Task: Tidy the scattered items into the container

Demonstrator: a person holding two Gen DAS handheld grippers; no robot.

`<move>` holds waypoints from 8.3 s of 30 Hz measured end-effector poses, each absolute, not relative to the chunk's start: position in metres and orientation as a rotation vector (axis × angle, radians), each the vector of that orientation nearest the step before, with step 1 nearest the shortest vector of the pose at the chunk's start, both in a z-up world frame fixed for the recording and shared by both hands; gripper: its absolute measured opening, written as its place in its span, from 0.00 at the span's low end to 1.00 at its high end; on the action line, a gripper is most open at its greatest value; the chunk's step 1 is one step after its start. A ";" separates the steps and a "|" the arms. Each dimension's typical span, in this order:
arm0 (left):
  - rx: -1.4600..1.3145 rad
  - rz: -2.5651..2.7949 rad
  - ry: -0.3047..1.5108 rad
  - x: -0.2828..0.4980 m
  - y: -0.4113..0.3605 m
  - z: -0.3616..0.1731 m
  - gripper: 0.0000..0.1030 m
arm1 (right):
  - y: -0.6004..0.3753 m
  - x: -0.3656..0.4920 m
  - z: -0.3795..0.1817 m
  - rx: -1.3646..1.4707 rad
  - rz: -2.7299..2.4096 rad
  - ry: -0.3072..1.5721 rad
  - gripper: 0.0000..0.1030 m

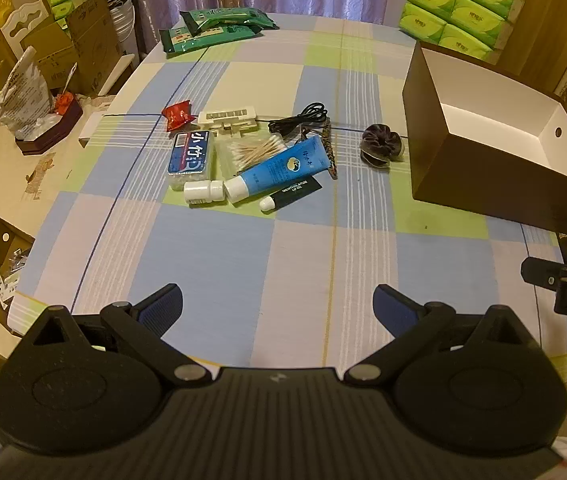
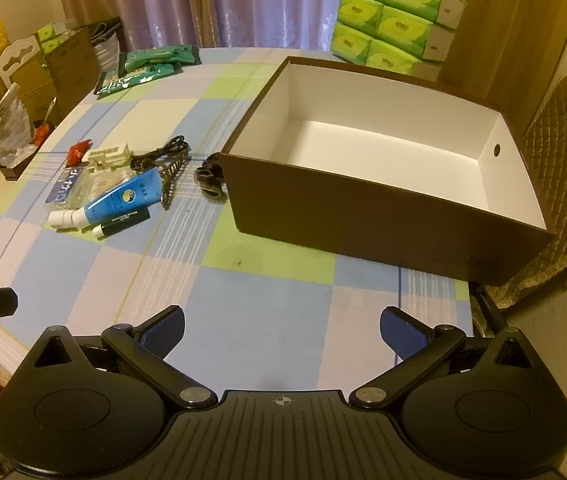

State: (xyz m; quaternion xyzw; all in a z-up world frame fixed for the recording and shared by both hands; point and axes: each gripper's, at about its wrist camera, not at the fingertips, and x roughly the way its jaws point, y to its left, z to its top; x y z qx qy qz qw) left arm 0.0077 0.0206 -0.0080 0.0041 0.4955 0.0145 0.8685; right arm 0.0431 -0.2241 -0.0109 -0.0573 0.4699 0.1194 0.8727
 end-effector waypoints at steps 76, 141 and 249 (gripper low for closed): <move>0.032 -0.019 1.069 0.078 0.135 -0.018 0.99 | -0.090 0.081 -0.037 -0.087 0.366 0.944 0.98; 0.013 -0.073 1.176 0.172 0.150 -0.120 0.83 | -0.022 0.170 -0.152 -0.265 0.648 0.943 0.47; 0.185 -0.568 0.966 0.107 -0.033 -0.048 0.22 | -0.203 0.074 -0.054 -0.015 0.478 0.922 0.13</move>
